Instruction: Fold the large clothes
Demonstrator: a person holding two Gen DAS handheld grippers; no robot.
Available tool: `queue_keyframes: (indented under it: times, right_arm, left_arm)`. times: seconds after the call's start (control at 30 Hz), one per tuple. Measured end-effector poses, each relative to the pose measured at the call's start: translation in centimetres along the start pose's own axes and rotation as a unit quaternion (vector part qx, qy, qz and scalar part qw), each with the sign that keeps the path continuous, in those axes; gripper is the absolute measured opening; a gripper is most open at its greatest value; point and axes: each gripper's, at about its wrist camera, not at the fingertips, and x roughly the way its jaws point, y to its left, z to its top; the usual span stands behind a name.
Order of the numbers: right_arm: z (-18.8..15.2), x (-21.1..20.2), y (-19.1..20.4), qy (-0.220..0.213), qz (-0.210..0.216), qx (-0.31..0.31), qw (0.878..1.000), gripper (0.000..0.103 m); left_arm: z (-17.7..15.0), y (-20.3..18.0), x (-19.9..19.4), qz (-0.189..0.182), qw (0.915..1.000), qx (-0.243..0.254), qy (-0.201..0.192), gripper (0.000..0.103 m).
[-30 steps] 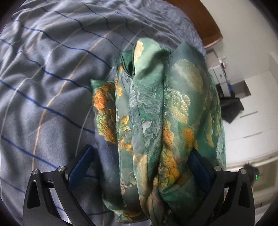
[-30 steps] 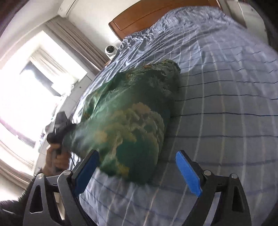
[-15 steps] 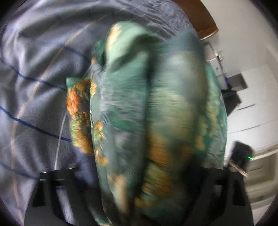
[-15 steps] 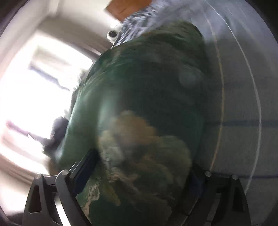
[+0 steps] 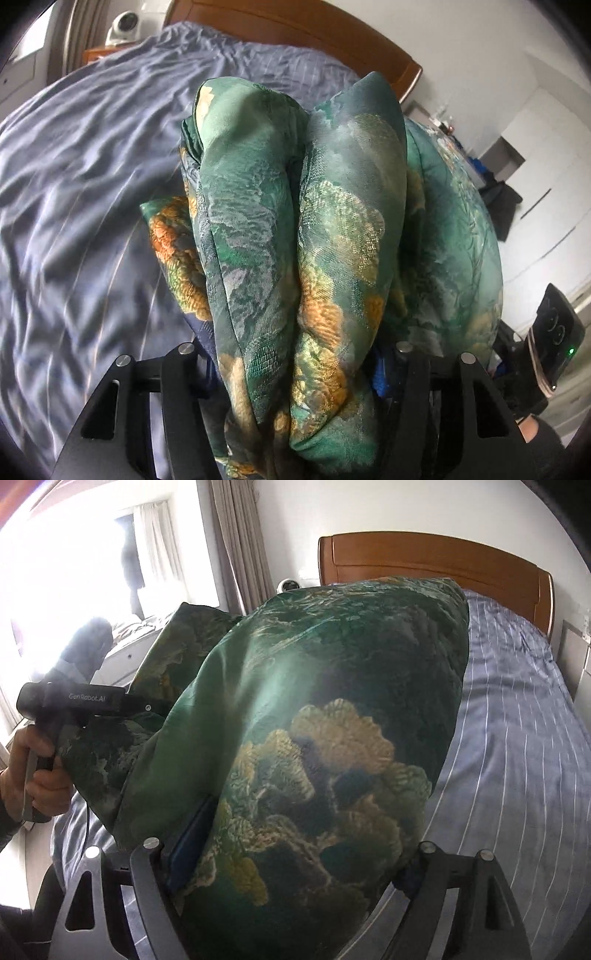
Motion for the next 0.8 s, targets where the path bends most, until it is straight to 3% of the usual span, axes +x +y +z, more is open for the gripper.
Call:
queue_keyframes:
  times: [0.2,0.3,0.37,0.5,0.6,0.67,0.8]
  right_arm:
    - [1.5,4.1,-6.7,0.025,0.031,0.044,0.998,0.084]
    - [0.0,7.4,-9.9,0.063,0.049,0.086,0.993,0.084]
    - [-1.6,9.6,-11.2,0.084,0.059,0.114,0.988,0.084]
    - [-2.5,9.3,-13.5,0.061,0.097,0.179,0.977,0.089]
    - [-2.3,7.4,-12.8,0.061,0.066,0.181,0.979,0.089]
    - [-2.5,5.6,-12.4,0.048,0.035,0.179,0.982,0.089]
    - [-3.1,0.8,-9.9,0.011,-0.03,0.13,0.991,0.09]
  left_arm:
    - [1.1,2.5,4.5,0.018,0.9993,-0.01,0.033,0.064]
    - [0.0,4.6,8.6,0.045,0.9958,-0.036,0.072,0.077]
    - [-0.5,5.9,8.4,0.041,0.9963,-0.054,0.053,0.094]
    - [-0.9,5.4,5.1,0.063,0.9971,-0.036,0.021,0.095]
    - [-2.0,2.9,0.1,0.11,0.9927,0.026,-0.041,0.096]
    - [-3.5,0.8,-3.7,0.143,0.9836,0.06,-0.092,0.102]
    - [-5.7,-2.0,-6.8,0.182,0.966,0.096,-0.157,0.102]
